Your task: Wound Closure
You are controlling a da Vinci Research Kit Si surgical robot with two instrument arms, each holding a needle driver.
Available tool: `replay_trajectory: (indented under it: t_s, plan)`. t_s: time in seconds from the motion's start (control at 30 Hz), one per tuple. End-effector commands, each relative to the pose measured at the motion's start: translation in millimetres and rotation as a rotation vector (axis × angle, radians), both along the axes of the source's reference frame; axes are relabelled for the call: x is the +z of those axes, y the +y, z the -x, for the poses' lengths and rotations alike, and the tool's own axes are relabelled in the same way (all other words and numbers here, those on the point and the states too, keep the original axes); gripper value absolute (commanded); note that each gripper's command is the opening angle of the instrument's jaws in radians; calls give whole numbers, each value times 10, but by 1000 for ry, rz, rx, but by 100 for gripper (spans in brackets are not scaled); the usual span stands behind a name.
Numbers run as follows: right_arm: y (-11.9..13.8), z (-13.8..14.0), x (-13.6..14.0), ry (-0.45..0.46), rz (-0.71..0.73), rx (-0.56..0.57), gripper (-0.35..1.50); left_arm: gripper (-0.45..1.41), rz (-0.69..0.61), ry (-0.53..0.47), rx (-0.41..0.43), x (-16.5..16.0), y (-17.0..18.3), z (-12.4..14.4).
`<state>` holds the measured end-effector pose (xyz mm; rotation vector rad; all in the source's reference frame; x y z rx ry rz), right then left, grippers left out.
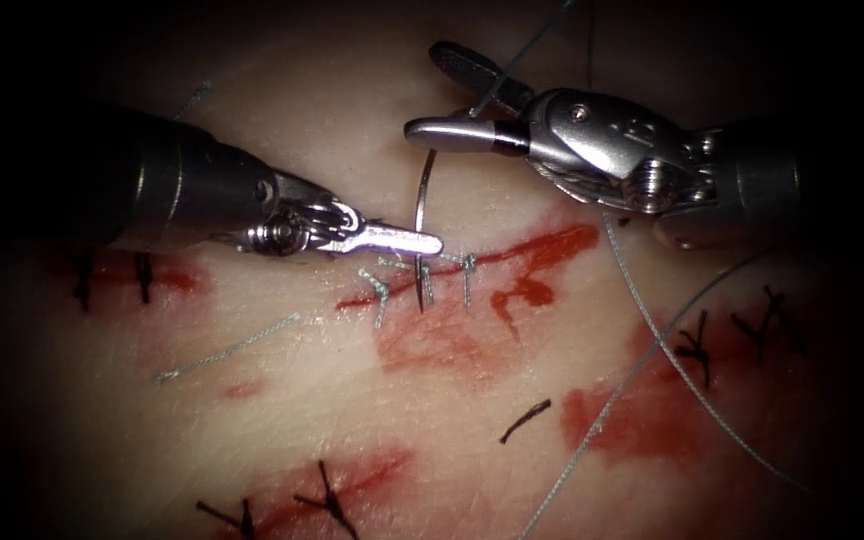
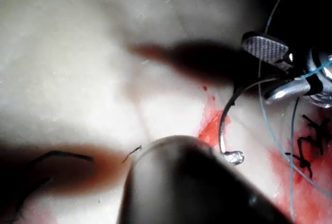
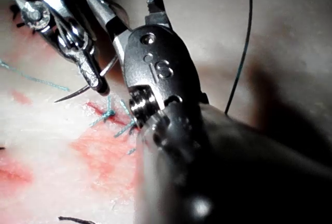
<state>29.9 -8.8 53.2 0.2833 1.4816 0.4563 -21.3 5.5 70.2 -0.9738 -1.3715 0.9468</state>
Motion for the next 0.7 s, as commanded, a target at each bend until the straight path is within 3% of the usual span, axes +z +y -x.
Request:
replay_trajectory:
  t_s: [0.03,0.27,0.47,0.7]
  plan:
    - [0,-3,-5,2,-21,-8,76,-45,3,-10,-5,7,-3,5]
    - [8,9,-4,-2,-27,-6,56,-45,-19,-82,-40,6,-3,6]
    - [4,8,2,5,-8,-24,22,-45,-103,-132,-46,1,-4,8]
    - [3,7,3,1,35,-28,4,-45,-119,-151,-57,-6,-4,13]
